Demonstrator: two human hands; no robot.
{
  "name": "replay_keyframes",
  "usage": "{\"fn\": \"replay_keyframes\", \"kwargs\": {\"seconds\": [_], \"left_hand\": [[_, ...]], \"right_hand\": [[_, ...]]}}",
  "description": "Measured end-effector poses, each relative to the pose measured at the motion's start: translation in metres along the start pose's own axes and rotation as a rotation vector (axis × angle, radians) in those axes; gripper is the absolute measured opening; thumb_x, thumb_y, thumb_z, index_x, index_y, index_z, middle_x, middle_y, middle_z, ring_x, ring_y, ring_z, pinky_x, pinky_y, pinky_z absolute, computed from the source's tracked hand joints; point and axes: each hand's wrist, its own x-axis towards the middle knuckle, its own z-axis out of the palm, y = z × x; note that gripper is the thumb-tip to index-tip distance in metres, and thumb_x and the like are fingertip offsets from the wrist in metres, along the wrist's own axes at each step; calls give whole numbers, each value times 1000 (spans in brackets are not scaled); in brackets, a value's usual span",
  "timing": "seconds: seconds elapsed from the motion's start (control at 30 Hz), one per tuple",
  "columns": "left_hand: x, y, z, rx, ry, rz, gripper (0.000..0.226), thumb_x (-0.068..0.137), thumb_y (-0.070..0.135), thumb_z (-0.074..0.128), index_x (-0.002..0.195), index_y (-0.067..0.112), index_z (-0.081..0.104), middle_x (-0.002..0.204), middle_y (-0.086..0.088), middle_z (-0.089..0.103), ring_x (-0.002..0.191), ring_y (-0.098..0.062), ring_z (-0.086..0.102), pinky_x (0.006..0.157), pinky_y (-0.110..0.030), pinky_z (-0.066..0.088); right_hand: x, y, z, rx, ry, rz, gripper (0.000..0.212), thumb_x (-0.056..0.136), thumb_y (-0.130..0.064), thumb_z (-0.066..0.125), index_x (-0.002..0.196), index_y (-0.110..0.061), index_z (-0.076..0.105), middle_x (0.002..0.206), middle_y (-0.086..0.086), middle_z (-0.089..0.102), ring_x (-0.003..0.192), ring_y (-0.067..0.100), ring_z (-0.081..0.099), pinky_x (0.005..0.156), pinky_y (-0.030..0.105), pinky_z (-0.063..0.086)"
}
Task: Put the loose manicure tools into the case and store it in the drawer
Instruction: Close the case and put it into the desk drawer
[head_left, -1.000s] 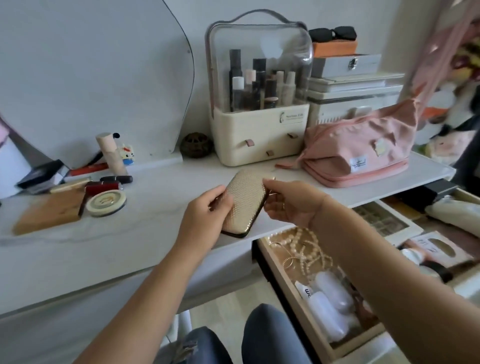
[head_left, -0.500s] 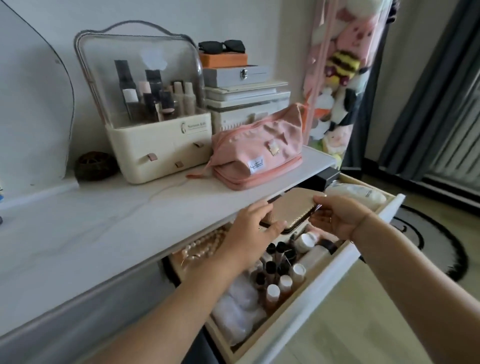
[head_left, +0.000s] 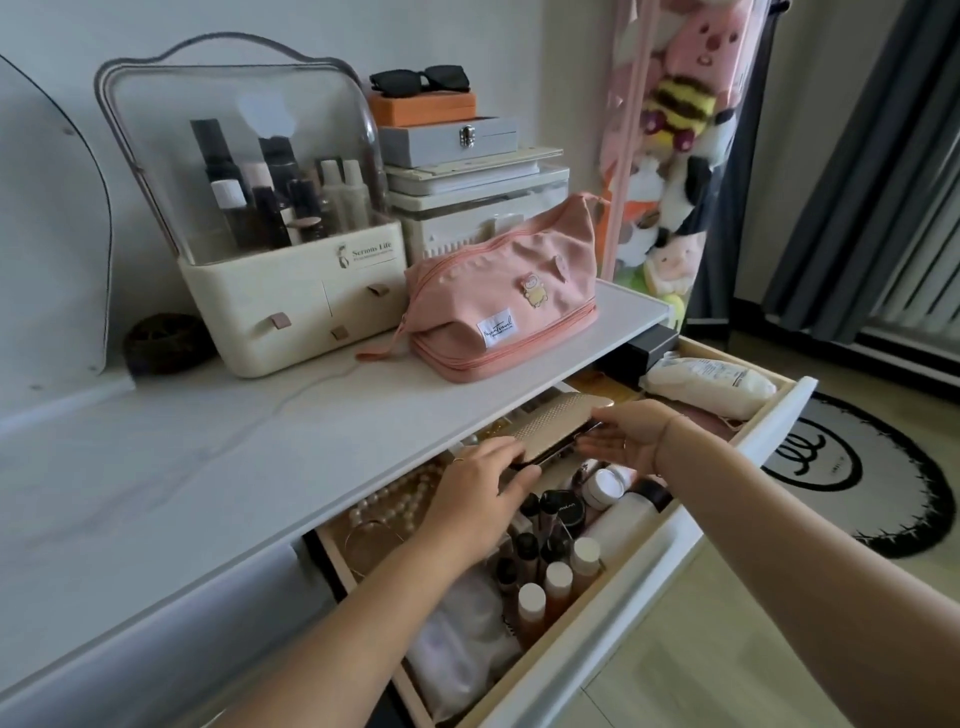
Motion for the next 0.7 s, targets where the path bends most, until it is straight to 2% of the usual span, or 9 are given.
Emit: {"fn": "replay_keyframes", "kwargs": {"seconds": [0.07,0.13,0.23,0.37,0.43,0.5,0.57,0.63,0.7], "left_hand": [[1,-2,1,10,-7,8,49,95,46,39,135,20,47,141,7,44,130,-9,35,100,-15,18],[2,-2,2,15,-23,3,51,95,49,36,135,20,47,142,7,44,131,-10,34,102,-17,20],[3,-3,4,7,-30,-19,51,95,48,35,134,18,49,142,6,44,131,-10,34,103,-19,19],[3,-5,7,-14,-46,-38,50,94,47,36,132,18,51,142,5,44,132,-12,31,106,-21,16],[2,-7,7,-41,-53,-49,50,94,48,36,132,19,51,142,5,43,133,-12,30,105,-20,15],[0,-7,6,-57,-70,-60,51,94,49,34,133,20,50,143,6,41,134,-12,29,103,-17,12],[-1,-5,4,-68,-91,-74,53,93,50,33,134,19,48,145,6,40,135,-12,28,103,-17,12],[-4,0,0,-74,-116,-80,56,92,52,31,136,20,45,146,5,38,136,-11,27,104,-19,13],[-10,7,-5,-51,-151,-64,59,92,53,31,139,21,40,149,6,34,137,-9,23,102,-16,11]], "right_hand": [[0,-4,-3,-32,12,-18,27,98,-8,41,125,-1,37,81,23,53,70,34,62,40,32,53],[-2,-9,-6,-76,1,-20,44,100,-11,39,140,-2,25,89,28,54,84,39,61,44,34,54],[0,-12,-12,-166,-19,3,49,100,-14,39,144,-2,21,110,36,54,76,35,60,47,34,55],[9,-12,-20,-249,22,-17,44,98,-13,43,136,4,31,80,23,55,69,31,59,47,32,55],[12,-12,-23,-289,24,-38,42,97,-15,45,132,6,36,74,19,52,64,27,57,46,30,56],[13,-11,-24,-372,28,-57,40,97,-18,47,128,6,42,75,17,52,63,25,56,57,32,58],[12,-9,-23,-553,76,-149,41,96,-22,48,126,5,46,85,16,56,71,25,58,74,37,56],[3,-4,-24,-828,205,-380,46,94,-29,49,132,-3,45,107,15,58,91,24,58,86,36,50],[-19,7,-27,-910,290,-643,53,92,-36,52,138,-13,40,122,10,52,104,18,52,93,29,42]]}}
